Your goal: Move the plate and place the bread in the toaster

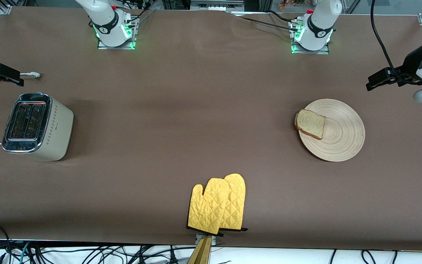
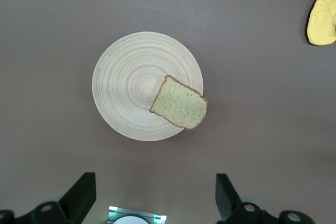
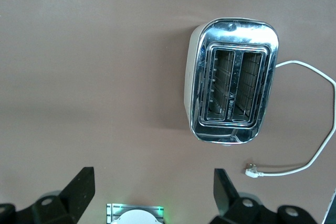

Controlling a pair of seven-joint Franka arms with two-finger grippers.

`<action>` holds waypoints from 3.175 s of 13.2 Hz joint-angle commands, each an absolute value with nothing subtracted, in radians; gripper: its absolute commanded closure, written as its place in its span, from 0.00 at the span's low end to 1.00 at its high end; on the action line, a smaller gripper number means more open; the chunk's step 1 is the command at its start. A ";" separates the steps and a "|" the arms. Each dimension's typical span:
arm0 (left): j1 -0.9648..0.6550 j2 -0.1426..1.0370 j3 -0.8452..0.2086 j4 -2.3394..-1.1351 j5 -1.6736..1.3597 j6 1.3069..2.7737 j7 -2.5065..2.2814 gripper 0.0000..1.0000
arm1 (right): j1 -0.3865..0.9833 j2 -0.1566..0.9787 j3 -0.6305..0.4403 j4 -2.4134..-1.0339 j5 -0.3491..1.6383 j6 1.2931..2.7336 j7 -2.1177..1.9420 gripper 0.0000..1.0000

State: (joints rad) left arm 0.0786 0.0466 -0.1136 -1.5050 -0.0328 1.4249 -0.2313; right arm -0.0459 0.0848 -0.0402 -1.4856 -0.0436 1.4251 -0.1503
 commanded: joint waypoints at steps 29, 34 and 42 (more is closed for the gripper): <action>0.320 0.130 0.040 -1.732 -0.095 1.719 0.318 0.00 | -0.051 0.084 -0.038 -1.489 -0.018 1.434 -0.135 0.00; 0.469 0.377 0.038 -1.714 -0.222 1.758 0.653 0.00 | -0.052 0.086 -0.040 -1.489 -0.018 1.434 -0.135 0.00; 0.548 0.678 0.029 -1.620 -0.492 1.744 1.048 0.00 | -0.052 0.086 -0.038 -1.489 -0.020 1.434 -0.137 0.00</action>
State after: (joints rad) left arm 0.5319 0.6403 0.0424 -1.6640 -0.4402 1.7741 0.9888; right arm -0.0466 0.0907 -0.0409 -1.4864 -0.0348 1.4286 -0.1453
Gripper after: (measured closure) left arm 0.000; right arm 0.000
